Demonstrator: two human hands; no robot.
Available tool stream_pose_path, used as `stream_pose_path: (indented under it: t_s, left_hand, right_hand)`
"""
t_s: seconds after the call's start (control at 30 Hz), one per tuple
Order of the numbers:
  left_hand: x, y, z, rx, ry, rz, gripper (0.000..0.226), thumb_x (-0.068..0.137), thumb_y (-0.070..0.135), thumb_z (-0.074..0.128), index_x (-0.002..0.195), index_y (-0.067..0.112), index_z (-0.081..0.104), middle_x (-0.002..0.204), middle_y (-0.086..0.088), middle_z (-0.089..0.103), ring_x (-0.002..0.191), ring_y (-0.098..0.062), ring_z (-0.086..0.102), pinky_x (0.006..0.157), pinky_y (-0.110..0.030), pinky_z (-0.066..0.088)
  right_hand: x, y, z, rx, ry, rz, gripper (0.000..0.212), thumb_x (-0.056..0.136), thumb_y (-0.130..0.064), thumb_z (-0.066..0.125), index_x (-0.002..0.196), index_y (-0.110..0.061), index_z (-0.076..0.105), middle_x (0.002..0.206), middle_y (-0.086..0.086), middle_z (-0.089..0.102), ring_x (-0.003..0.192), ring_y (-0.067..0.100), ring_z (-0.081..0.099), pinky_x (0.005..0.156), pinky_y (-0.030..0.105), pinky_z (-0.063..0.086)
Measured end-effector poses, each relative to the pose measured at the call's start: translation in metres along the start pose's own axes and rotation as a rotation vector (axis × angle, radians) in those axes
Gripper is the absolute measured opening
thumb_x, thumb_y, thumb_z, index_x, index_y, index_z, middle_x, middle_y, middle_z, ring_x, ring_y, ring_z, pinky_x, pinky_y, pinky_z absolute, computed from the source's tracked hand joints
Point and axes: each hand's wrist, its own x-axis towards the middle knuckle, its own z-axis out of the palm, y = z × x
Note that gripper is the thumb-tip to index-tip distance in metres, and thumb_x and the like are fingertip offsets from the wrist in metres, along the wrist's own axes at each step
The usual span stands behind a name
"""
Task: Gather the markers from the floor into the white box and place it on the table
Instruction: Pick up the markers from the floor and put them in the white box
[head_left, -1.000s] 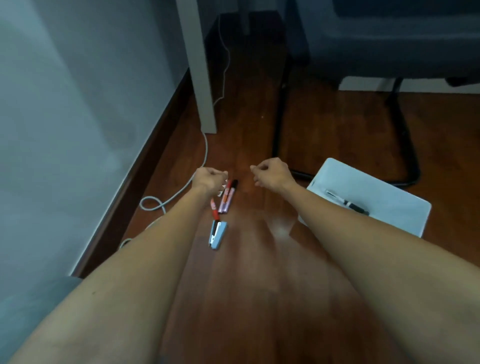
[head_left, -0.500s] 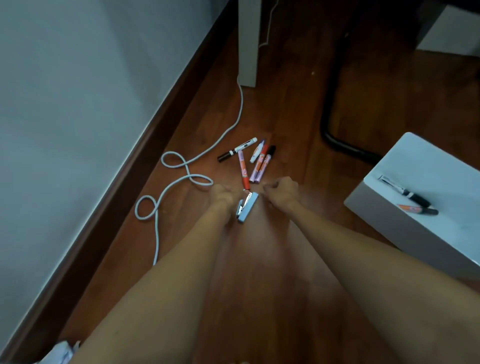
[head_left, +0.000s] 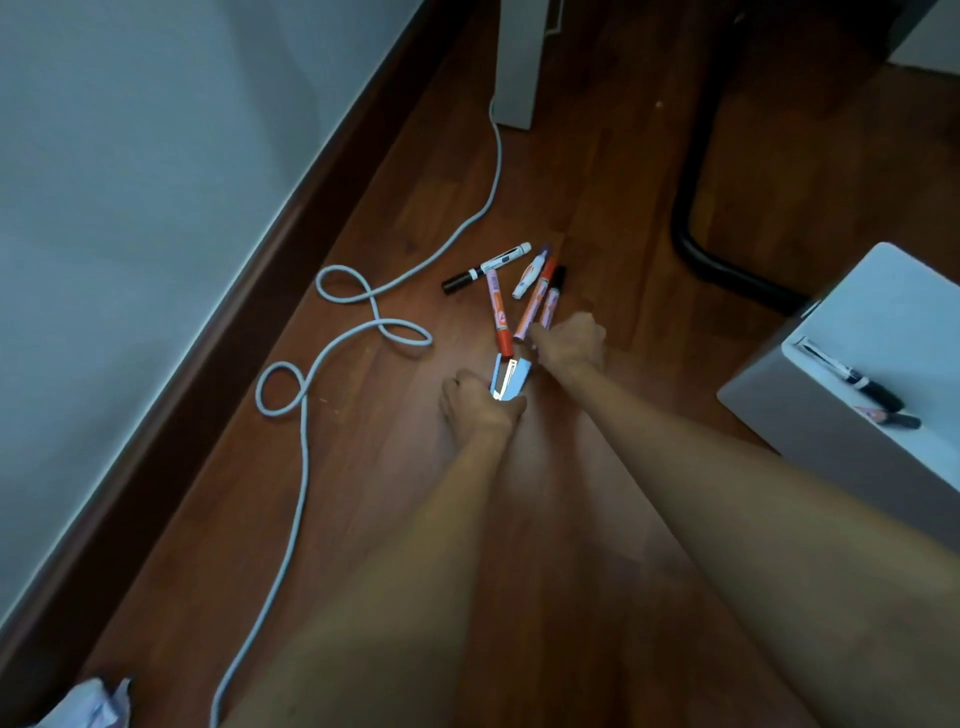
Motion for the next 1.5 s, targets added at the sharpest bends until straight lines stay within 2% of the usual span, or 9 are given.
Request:
stream_pose_path:
  t_s: [0.33, 0.5, 0.6, 0.73, 0.83, 0.93, 1.13, 1.33, 1.5]
  left_hand:
    - [-0.021, 0.023, 0.002, -0.119, -0.056, -0.071, 0.047, 0.073, 0.029, 0.083, 0.103, -0.004, 0.066, 0.105, -0.022, 0.071, 0.095, -0.036, 0.070, 0.080, -0.042, 0.056]
    - [-0.034, 0.043, 0.003, -0.224, -0.094, -0.050, 0.035, 0.076, 0.025, 0.083, 0.093, -0.004, 0.070, 0.095, -0.024, 0.075, 0.081, -0.033, 0.073, 0.076, -0.044, 0.061]
    - [-0.043, 0.063, -0.002, -0.234, -0.109, -0.010, 0.034, 0.083, 0.024, 0.078, 0.096, -0.007, 0.074, 0.099, -0.024, 0.075, 0.090, -0.035, 0.072, 0.079, -0.038, 0.055]
    - [-0.054, 0.108, -0.008, -0.181, -0.143, 0.063, 0.042, 0.088, 0.030, 0.072, 0.062, 0.001, 0.058, 0.078, -0.017, 0.062, 0.075, -0.027, 0.058, 0.069, -0.035, 0.044]
    - [-0.062, 0.143, -0.017, -0.134, -0.170, 0.176, 0.044, 0.089, 0.034, 0.070, 0.090, -0.011, 0.071, 0.085, -0.024, 0.069, 0.079, -0.031, 0.062, 0.069, -0.029, 0.040]
    - [-0.070, 0.171, -0.023, -0.108, -0.192, 0.259, 0.045, 0.089, 0.033, 0.071, 0.099, -0.011, 0.071, 0.090, -0.026, 0.071, 0.073, -0.022, 0.057, 0.066, -0.026, 0.038]
    - [-0.104, 0.234, -0.011, -0.062, -0.274, 0.372, 0.040, 0.081, 0.036, 0.079, 0.102, 0.002, 0.074, 0.103, -0.013, 0.075, 0.088, -0.024, 0.069, 0.068, -0.026, 0.047]
    - [-0.151, 0.263, 0.035, -0.010, -0.415, 0.442, 0.033, 0.081, 0.034, 0.079, 0.094, 0.004, 0.072, 0.092, -0.007, 0.068, 0.086, -0.022, 0.065, 0.075, -0.034, 0.052]
    - [-0.177, 0.253, 0.081, 0.091, -0.513, 0.460, 0.029, 0.080, 0.034, 0.079, 0.077, 0.009, 0.064, 0.082, -0.008, 0.065, 0.073, -0.022, 0.059, 0.065, -0.030, 0.045]
  right_hand:
    - [-0.016, 0.027, -0.039, -0.073, 0.024, 0.048, 0.054, 0.084, -0.036, 0.075, 0.120, 0.004, 0.068, 0.126, 0.024, 0.067, 0.117, 0.040, 0.064, 0.089, 0.039, 0.054]
    - [-0.019, 0.020, -0.071, 0.016, 0.030, 0.094, 0.048, 0.072, -0.046, 0.069, 0.097, -0.006, 0.080, 0.099, 0.016, 0.078, 0.091, 0.032, 0.076, 0.079, 0.037, 0.062]
    - [-0.027, 0.026, -0.089, 0.097, 0.041, 0.126, 0.049, 0.065, -0.049, 0.066, 0.088, -0.007, 0.080, 0.087, 0.014, 0.079, 0.076, 0.031, 0.077, 0.071, 0.042, 0.065]
    - [-0.037, 0.016, -0.123, 0.127, 0.075, 0.104, 0.041, 0.076, -0.043, 0.071, 0.092, -0.006, 0.080, 0.091, 0.014, 0.079, 0.085, 0.030, 0.076, 0.070, 0.028, 0.056]
    - [-0.036, -0.004, -0.157, 0.149, 0.104, 0.056, 0.037, 0.079, -0.041, 0.070, 0.086, -0.008, 0.082, 0.083, 0.012, 0.079, 0.083, 0.027, 0.076, 0.072, 0.031, 0.057]
    - [-0.032, -0.016, -0.196, 0.174, 0.155, 0.017, 0.031, 0.080, -0.034, 0.070, 0.078, -0.006, 0.082, 0.076, 0.015, 0.078, 0.079, 0.029, 0.076, 0.079, 0.039, 0.061]
    - [-0.037, -0.003, -0.271, 0.203, 0.233, 0.028, 0.030, 0.085, -0.030, 0.073, 0.063, -0.009, 0.075, 0.069, 0.014, 0.076, 0.071, 0.026, 0.074, 0.078, 0.039, 0.061]
    - [-0.050, 0.038, -0.316, 0.212, 0.273, 0.088, 0.033, 0.088, -0.029, 0.071, 0.083, 0.003, 0.079, 0.077, 0.015, 0.076, 0.057, 0.018, 0.067, 0.055, 0.027, 0.049]
    - [-0.055, 0.085, -0.332, 0.194, 0.302, 0.162, 0.033, 0.087, -0.029, 0.070, 0.085, 0.002, 0.080, 0.082, 0.017, 0.078, 0.077, 0.026, 0.074, 0.074, 0.037, 0.059]
